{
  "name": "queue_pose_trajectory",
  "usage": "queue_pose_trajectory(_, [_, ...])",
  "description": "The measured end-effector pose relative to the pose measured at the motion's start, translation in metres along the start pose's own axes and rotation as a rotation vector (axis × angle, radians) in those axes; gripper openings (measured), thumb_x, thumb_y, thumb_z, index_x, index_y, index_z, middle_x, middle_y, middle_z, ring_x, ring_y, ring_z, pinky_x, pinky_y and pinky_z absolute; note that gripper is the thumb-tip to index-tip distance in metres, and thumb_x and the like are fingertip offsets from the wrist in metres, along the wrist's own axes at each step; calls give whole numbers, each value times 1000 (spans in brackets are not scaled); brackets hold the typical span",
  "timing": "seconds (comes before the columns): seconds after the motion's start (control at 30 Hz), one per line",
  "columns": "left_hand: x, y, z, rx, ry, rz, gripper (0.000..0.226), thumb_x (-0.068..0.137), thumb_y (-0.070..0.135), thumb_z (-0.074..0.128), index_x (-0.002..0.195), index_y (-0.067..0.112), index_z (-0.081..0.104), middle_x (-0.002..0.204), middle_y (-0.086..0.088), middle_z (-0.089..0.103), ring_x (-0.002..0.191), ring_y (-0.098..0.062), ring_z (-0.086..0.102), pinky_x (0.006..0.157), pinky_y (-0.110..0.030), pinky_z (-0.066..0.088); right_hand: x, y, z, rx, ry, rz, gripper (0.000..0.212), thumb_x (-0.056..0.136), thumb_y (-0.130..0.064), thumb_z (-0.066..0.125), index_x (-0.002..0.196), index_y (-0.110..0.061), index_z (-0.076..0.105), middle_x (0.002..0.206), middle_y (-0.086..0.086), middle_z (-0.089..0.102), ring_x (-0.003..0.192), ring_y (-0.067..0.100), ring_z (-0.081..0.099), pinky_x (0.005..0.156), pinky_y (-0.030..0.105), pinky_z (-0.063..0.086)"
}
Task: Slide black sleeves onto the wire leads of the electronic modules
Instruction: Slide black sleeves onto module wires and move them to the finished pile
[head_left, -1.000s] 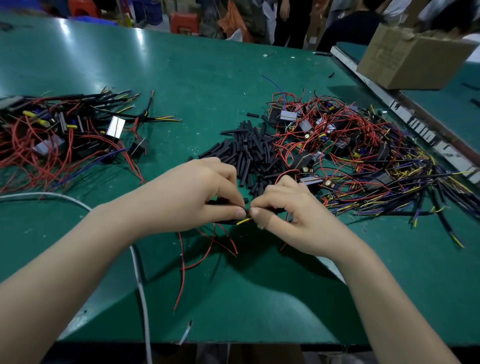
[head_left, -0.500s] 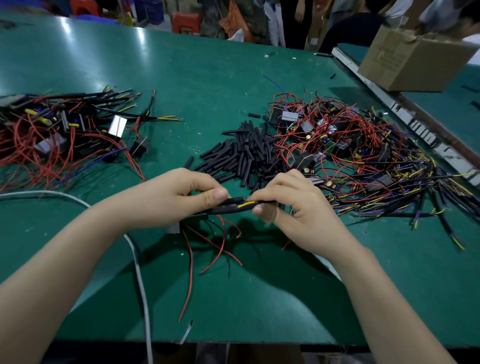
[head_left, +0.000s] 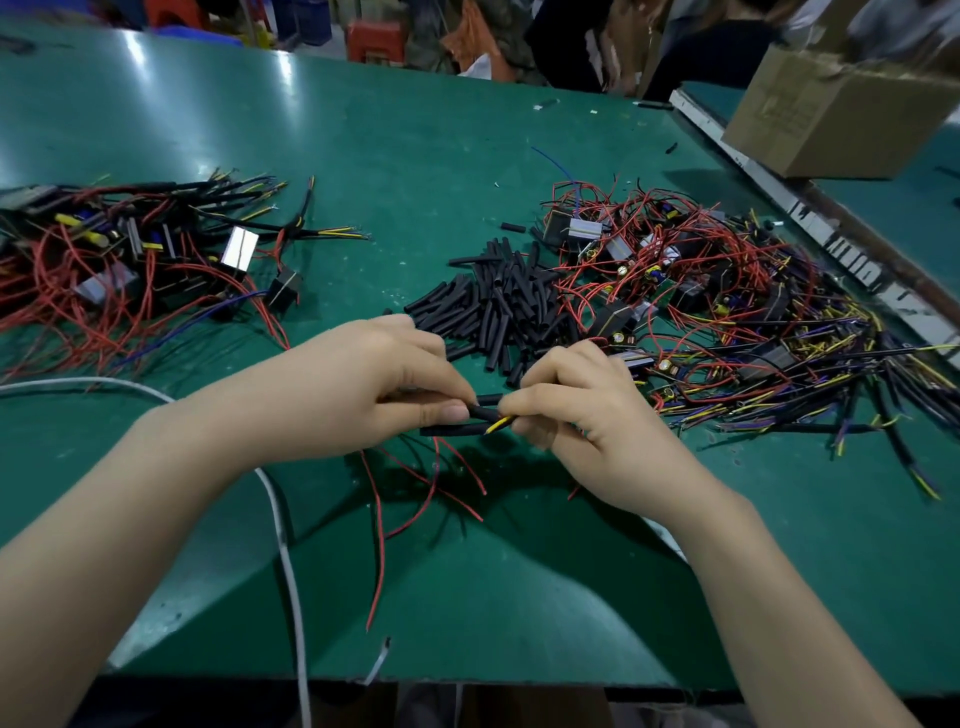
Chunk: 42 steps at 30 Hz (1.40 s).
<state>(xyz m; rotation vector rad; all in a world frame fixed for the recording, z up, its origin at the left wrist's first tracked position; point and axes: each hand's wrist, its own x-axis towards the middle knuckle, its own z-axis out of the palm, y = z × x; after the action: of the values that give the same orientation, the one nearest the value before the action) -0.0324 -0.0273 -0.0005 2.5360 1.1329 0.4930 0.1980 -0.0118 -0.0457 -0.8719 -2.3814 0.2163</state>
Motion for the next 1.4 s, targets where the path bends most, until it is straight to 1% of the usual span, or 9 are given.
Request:
queue_pose_trajectory(0.1, [-1, 4, -2, 122, 21, 55, 30, 88, 44, 50, 99, 28, 74, 74, 10, 54, 72, -2, 40, 69, -16, 32, 0, 0, 2, -79, -7, -24, 23, 80, -2, 65, 92, -19, 75, 84, -10, 54, 84, 13, 40, 69, 27, 16])
queue_pose_trajectory(0.2, [2, 10, 0, 180, 9, 51, 32, 87, 45, 48, 98, 30, 74, 72, 13, 48, 70, -6, 36, 68, -31, 41, 1, -2, 1, -117, 5, -55, 27, 85, -17, 48, 91, -19, 74, 83, -4, 59, 83, 16, 42, 68, 27, 15])
queue_pose_trajectory(0.33, [8, 17, 11, 204, 10, 22, 35, 89, 45, 44, 97, 27, 74, 73, 12, 43, 75, -15, 40, 72, -41, 46, 0, -1, 0, -170, 12, -59, 26, 89, -25, 49, 91, -18, 74, 83, -2, 61, 82, 17, 44, 68, 28, 20])
queue_pose_trajectory(0.63, [4, 16, 17, 8, 254, -148, 35, 86, 39, 48, 89, 16, 74, 68, 12, 51, 68, -6, 45, 65, -11, 32, 2, -6, -5, 59, 170, 104, 28, 89, -34, 60, 105, -14, 72, 84, -7, 63, 80, 20, 56, 76, 35, 40])
queue_pose_trajectory(0.7, [3, 15, 18, 6, 275, -170, 35, 85, 38, 48, 87, 13, 73, 70, 8, 56, 71, -10, 49, 65, -12, 34, 3, -4, -8, 141, 174, 180, 28, 93, -32, 55, 104, -13, 71, 84, -11, 63, 81, 24, 60, 80, 27, 40])
queue_pose_trajectory(0.83, [2, 15, 21, -18, 293, -196, 33, 86, 37, 52, 84, 12, 73, 70, 7, 56, 71, -12, 50, 64, -20, 34, 3, -2, -6, 197, 119, 154, 23, 92, -24, 56, 87, -7, 71, 73, 6, 62, 74, 27, 56, 71, 40, 44])
queue_pose_trajectory(0.97, [3, 12, 24, -44, 310, -187, 24, 91, 30, 60, 84, 12, 73, 73, 2, 60, 72, -15, 54, 67, -26, 38, 2, -1, -3, 202, 122, 144, 21, 92, -22, 57, 84, -8, 70, 72, 6, 58, 73, 25, 54, 68, 40, 44])
queue_pose_trajectory(1.17, [5, 10, 27, -130, 275, -192, 19, 92, 27, 60, 88, 13, 73, 73, 5, 57, 72, -6, 50, 63, -13, 35, 3, -1, 0, 122, 185, 106, 21, 94, -19, 56, 87, -5, 70, 75, 5, 58, 72, 27, 54, 66, 43, 44])
queue_pose_trajectory(1.4, [13, 8, 23, -208, 200, -183, 16, 89, 25, 61, 92, 16, 74, 68, 15, 53, 69, 2, 51, 64, -12, 35, 3, 0, 0, 119, 239, 47, 20, 93, -14, 55, 89, -1, 70, 76, 6, 58, 71, 26, 55, 66, 39, 45])
